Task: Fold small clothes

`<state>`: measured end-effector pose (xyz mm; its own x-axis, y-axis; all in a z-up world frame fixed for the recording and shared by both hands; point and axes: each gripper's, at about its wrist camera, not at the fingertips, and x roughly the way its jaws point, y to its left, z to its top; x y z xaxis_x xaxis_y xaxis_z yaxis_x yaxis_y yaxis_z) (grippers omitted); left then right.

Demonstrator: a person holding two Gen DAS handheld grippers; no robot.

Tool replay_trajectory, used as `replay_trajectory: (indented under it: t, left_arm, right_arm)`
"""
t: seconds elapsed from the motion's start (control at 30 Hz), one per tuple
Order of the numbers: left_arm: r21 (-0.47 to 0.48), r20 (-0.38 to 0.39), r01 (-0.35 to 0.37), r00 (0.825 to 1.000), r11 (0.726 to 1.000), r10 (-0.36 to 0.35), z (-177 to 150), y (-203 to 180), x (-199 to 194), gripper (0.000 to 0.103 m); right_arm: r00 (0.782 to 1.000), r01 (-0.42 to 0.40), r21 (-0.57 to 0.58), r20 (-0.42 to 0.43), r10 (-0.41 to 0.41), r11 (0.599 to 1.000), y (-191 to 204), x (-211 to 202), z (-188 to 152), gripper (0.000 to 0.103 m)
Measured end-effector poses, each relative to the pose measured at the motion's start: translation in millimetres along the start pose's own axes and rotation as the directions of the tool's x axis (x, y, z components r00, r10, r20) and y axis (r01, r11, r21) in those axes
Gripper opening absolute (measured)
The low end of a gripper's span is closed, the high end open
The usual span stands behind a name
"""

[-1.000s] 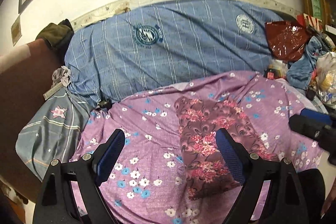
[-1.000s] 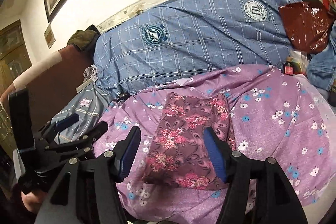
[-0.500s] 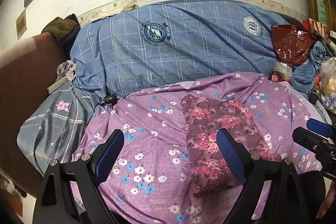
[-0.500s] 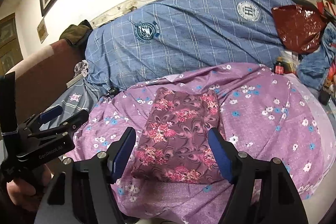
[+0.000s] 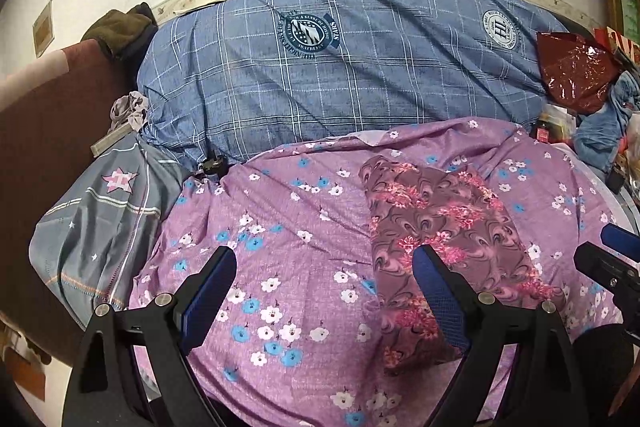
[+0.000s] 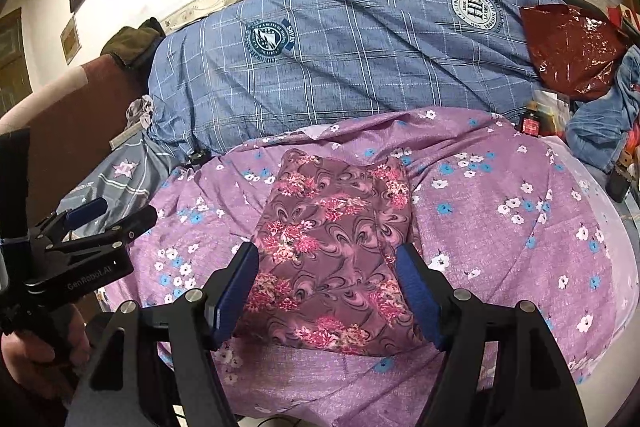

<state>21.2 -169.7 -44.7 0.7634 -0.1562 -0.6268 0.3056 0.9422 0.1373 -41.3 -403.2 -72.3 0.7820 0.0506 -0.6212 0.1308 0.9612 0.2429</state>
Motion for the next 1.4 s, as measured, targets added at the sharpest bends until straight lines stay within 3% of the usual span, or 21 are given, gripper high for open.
replay_trajectory:
  t: [1.4]
  left_arm:
    - [-0.015,-0.028,0.002,1.0,1.0,-0.002,-12,0,12,0.091]
  right_arm:
    - [0.999,0.002,-0.024,-0.036,-0.002,1.0,6,11,-1,0.073]
